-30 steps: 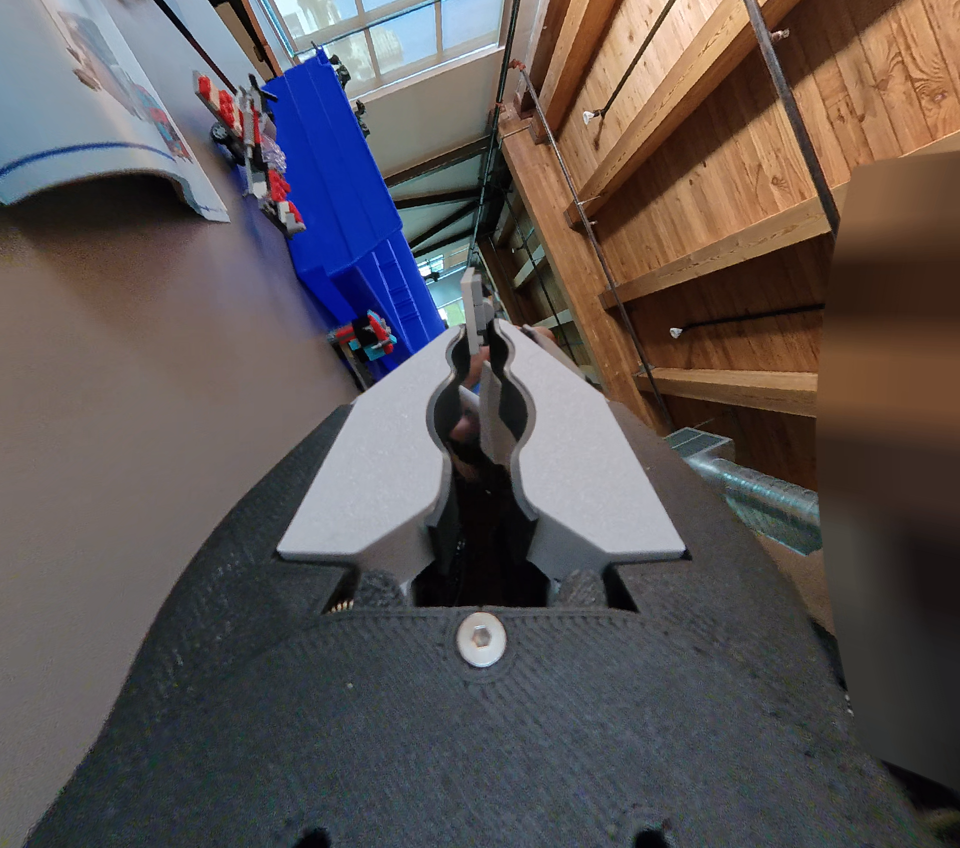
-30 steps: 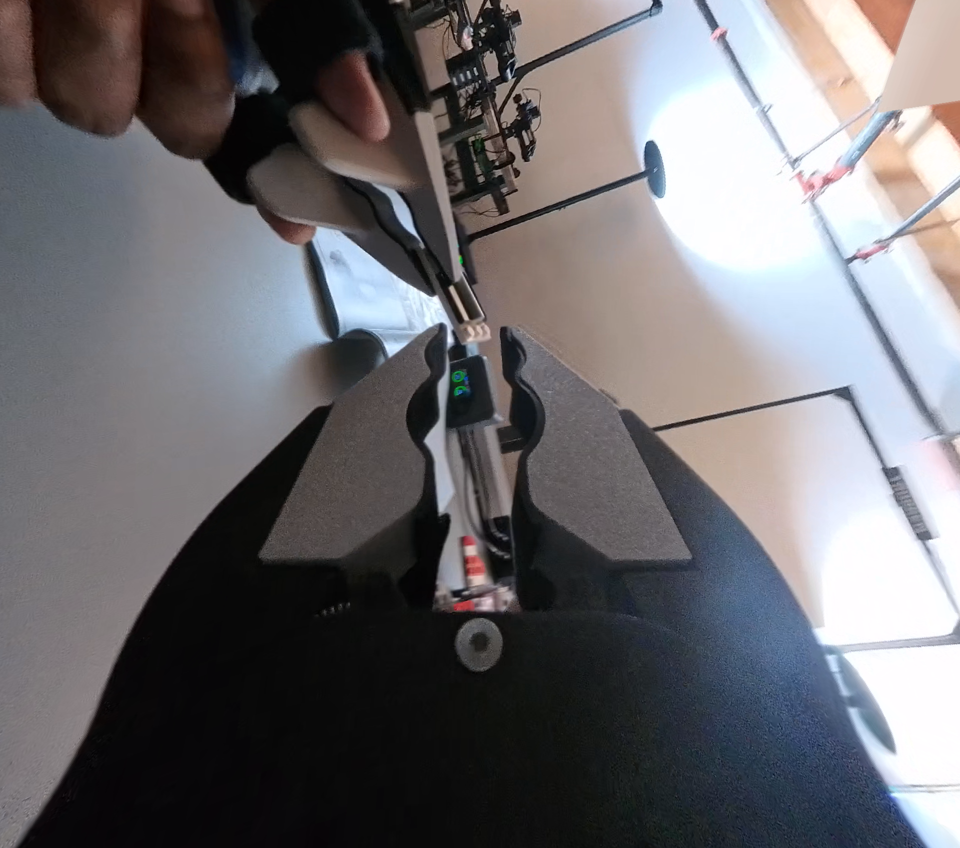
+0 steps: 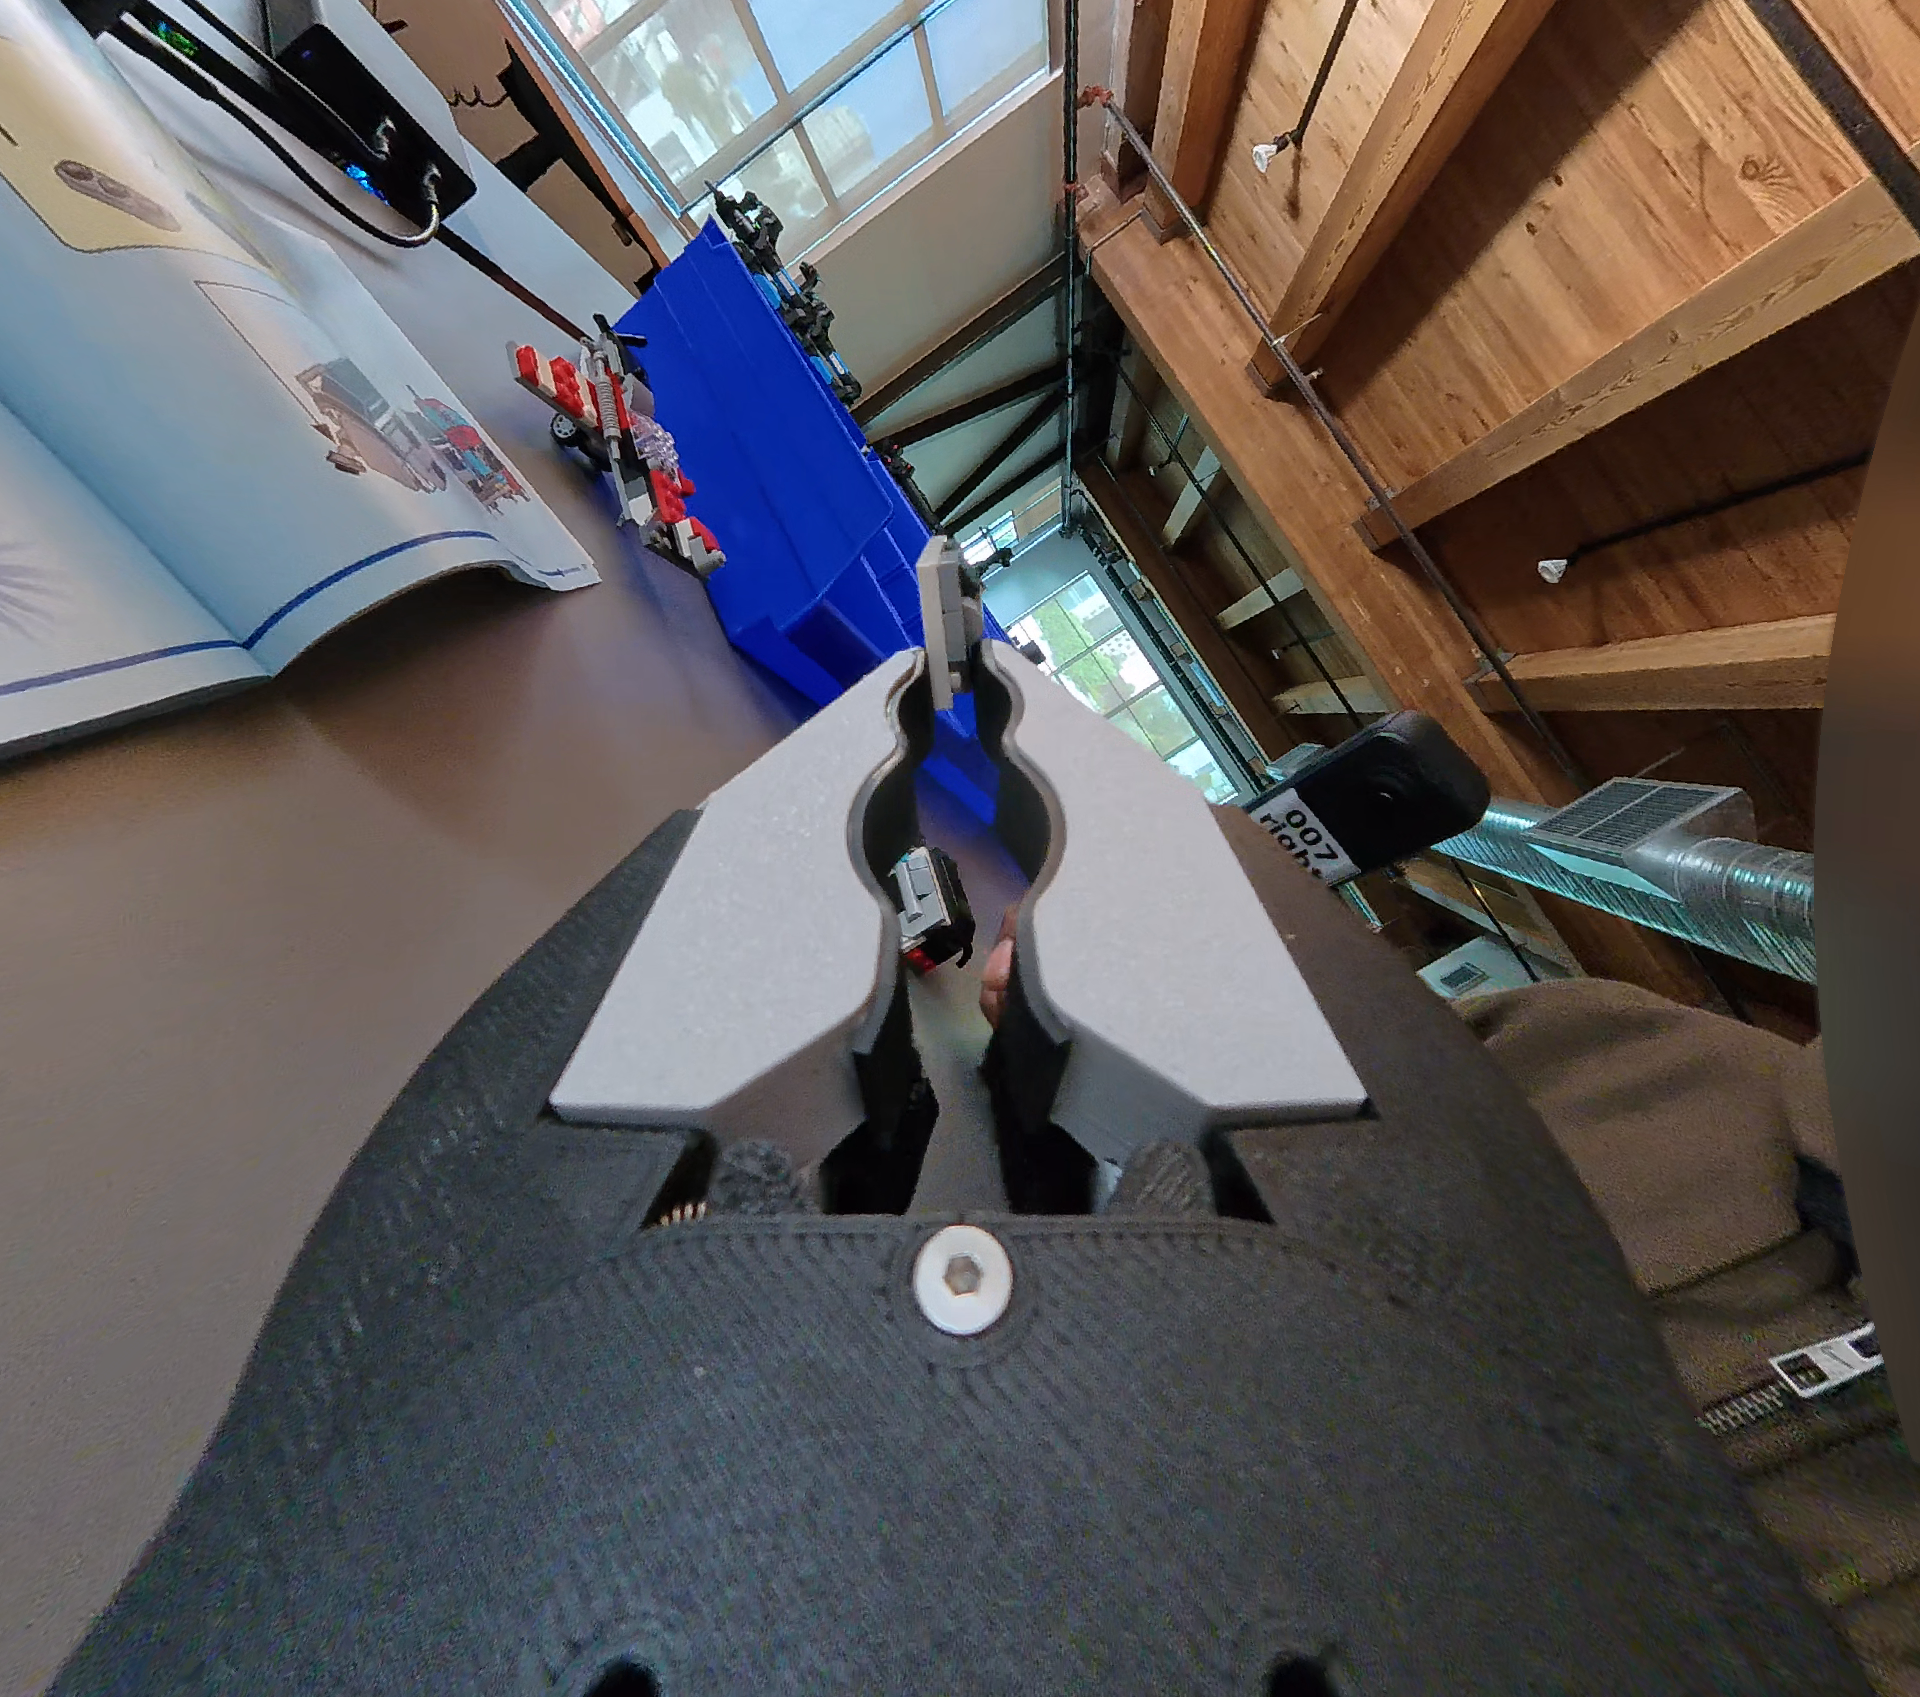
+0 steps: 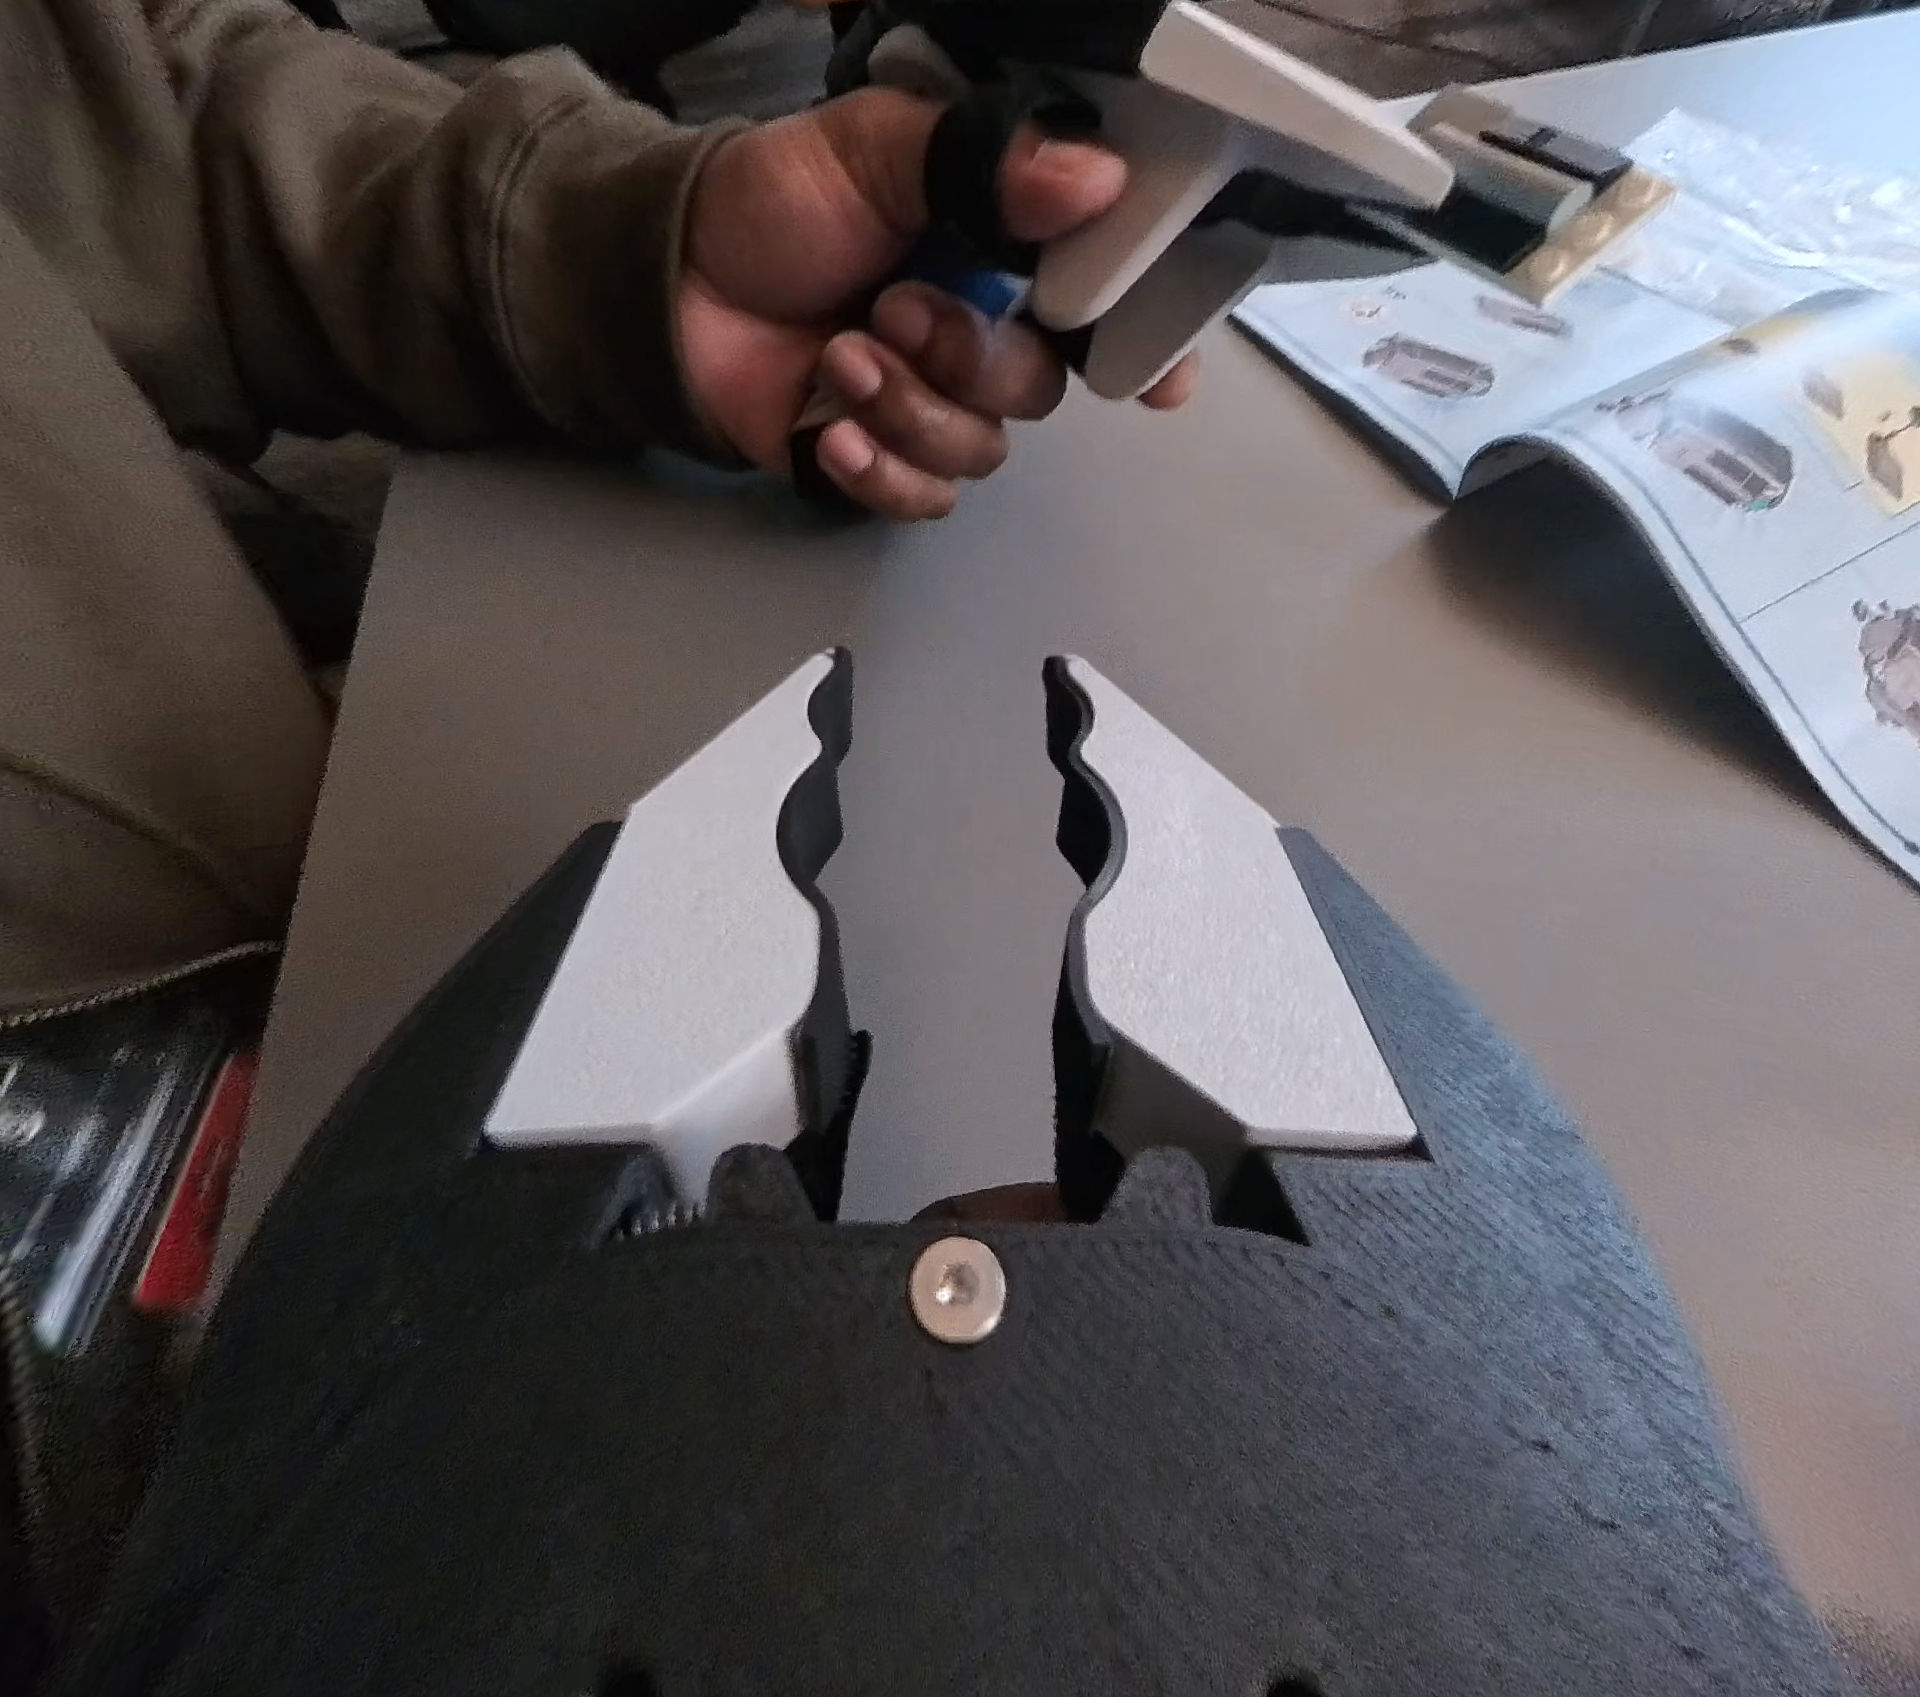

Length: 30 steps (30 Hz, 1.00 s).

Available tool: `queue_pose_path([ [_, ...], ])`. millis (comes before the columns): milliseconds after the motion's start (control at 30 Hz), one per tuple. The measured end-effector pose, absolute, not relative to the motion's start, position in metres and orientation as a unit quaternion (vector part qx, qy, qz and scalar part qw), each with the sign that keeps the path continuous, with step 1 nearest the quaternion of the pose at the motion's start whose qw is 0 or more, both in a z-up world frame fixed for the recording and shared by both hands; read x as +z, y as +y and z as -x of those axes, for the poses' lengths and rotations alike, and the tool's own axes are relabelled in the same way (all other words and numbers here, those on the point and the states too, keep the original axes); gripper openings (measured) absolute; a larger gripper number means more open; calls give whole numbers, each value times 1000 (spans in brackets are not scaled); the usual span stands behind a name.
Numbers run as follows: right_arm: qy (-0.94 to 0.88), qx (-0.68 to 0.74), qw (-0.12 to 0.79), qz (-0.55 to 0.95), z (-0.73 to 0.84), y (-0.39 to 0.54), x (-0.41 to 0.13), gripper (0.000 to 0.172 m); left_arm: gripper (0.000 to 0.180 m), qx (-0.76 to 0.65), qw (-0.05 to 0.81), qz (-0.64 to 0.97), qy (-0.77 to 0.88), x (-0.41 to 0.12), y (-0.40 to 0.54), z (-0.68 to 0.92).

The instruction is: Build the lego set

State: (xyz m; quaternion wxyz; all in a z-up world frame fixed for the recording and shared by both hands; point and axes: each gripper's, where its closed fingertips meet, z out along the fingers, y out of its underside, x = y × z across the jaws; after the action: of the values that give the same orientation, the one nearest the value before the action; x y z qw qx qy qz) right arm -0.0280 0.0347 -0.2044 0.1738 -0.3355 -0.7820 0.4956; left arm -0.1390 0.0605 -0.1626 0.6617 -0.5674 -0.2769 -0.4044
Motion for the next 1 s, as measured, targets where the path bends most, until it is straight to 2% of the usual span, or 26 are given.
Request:
queue_pose_path([
  [400, -846, 418, 102, 315, -16, 24, -254, 30, 7, -420, 652, 566, -281, -164, 62, 133],
  [567, -863, 380, 112, 312, -18, 19, -265, 27, 7, -430, 645, 564, -285, -165, 62, 131],
  [733, -870, 364, 132, 306, -16, 18, -268, 13, 7, -438, 639, 565, -283, -166, 63, 125],
  [833, -869, 367, 132, 305, -15, 18, -267, 11, 7, -440, 638, 565, -282, -166, 63, 125],
  [1000, -839, 403, 213, 295, 1, 30, -235, 12, 7, -440, 638, 567, -279, -166, 63, 123],
])
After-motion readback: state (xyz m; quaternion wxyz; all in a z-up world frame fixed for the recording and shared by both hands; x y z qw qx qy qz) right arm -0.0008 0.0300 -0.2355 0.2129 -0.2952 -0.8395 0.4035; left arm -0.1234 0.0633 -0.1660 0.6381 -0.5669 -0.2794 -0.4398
